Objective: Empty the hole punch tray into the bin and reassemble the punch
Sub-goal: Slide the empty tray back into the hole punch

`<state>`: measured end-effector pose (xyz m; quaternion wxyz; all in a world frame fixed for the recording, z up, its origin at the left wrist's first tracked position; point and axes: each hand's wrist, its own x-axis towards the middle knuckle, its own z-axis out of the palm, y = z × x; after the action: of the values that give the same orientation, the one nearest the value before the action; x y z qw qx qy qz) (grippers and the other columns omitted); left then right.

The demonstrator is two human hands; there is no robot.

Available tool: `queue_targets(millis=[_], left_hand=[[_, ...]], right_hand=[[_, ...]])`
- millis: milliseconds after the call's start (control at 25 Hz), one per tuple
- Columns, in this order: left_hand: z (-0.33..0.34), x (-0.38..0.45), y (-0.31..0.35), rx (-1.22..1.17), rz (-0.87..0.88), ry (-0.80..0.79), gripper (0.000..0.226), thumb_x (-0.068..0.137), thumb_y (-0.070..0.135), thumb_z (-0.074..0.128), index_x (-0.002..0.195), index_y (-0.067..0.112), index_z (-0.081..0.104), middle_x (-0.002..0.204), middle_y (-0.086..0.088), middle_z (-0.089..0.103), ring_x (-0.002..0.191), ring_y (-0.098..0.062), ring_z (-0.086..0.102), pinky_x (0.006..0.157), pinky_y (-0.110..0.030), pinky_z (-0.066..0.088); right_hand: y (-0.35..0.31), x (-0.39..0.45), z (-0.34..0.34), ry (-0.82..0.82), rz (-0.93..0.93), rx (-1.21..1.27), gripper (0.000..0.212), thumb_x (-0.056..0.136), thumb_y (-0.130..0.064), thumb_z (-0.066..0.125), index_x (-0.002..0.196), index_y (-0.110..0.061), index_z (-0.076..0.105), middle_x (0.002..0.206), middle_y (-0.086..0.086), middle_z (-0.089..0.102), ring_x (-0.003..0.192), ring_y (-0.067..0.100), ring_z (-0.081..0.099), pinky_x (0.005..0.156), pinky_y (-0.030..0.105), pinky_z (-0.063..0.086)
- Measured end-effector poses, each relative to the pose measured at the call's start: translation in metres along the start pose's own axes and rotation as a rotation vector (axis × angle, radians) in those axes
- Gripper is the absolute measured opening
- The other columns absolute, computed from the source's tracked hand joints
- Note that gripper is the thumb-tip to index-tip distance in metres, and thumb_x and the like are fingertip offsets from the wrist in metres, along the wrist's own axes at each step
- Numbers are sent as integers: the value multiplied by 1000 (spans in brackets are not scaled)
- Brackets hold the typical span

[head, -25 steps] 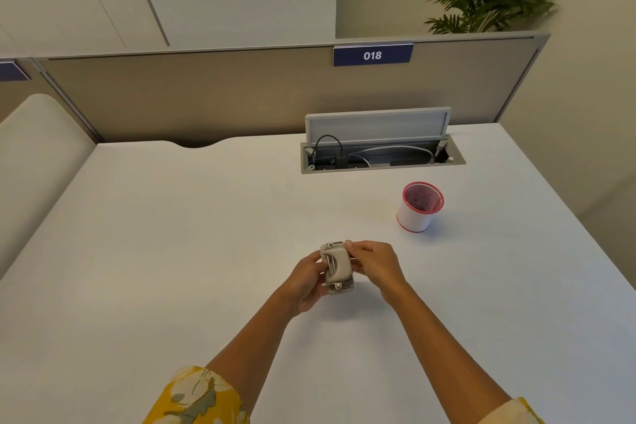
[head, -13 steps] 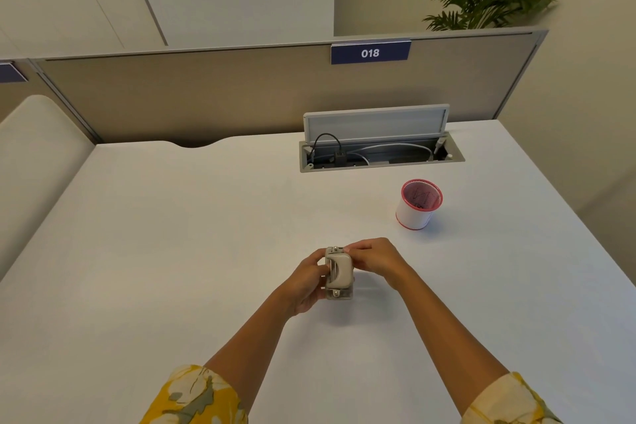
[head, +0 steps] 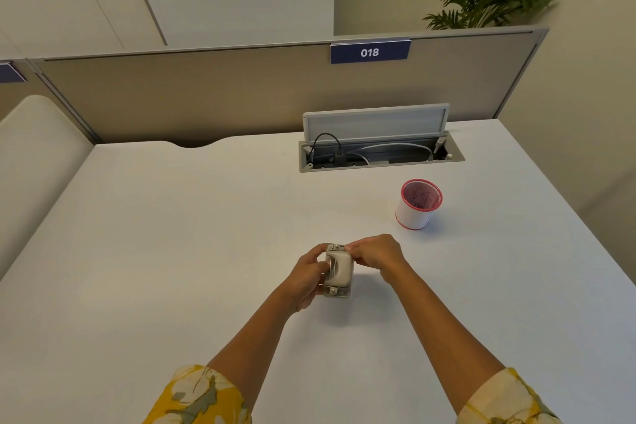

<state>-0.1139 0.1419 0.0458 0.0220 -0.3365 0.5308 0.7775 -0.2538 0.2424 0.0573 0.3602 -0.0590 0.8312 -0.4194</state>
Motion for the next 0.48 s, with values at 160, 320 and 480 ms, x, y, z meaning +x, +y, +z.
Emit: queue_targets(millis=[160, 320, 480], left_hand=[[-2, 0, 2, -13, 23, 27, 44, 94, -6, 38, 123, 17, 62, 99, -13, 66, 82, -26, 66, 62, -36, 58], [2, 1, 0, -147, 66, 94, 42, 95, -5, 40, 120, 19, 64, 100, -15, 70, 84, -28, 69, 70, -42, 61], [-3, 5, 0, -262, 87, 202, 42, 94, -7, 41, 123, 16, 62, 94, -14, 72, 77, -28, 72, 59, -34, 59]], right_hand=[[1, -11, 0, -59, -67, 189, 4, 78, -15, 79, 80, -17, 77, 86, 1, 74, 81, 14, 70, 71, 22, 58], [11, -20, 5, -80, -49, 331, 19, 84, -25, 74, 96, -10, 73, 95, 6, 72, 89, 19, 69, 68, 24, 57], [27, -27, 9, -196, 120, 391, 25, 86, -22, 71, 99, -1, 67, 98, 15, 69, 91, 25, 67, 74, 32, 60]])
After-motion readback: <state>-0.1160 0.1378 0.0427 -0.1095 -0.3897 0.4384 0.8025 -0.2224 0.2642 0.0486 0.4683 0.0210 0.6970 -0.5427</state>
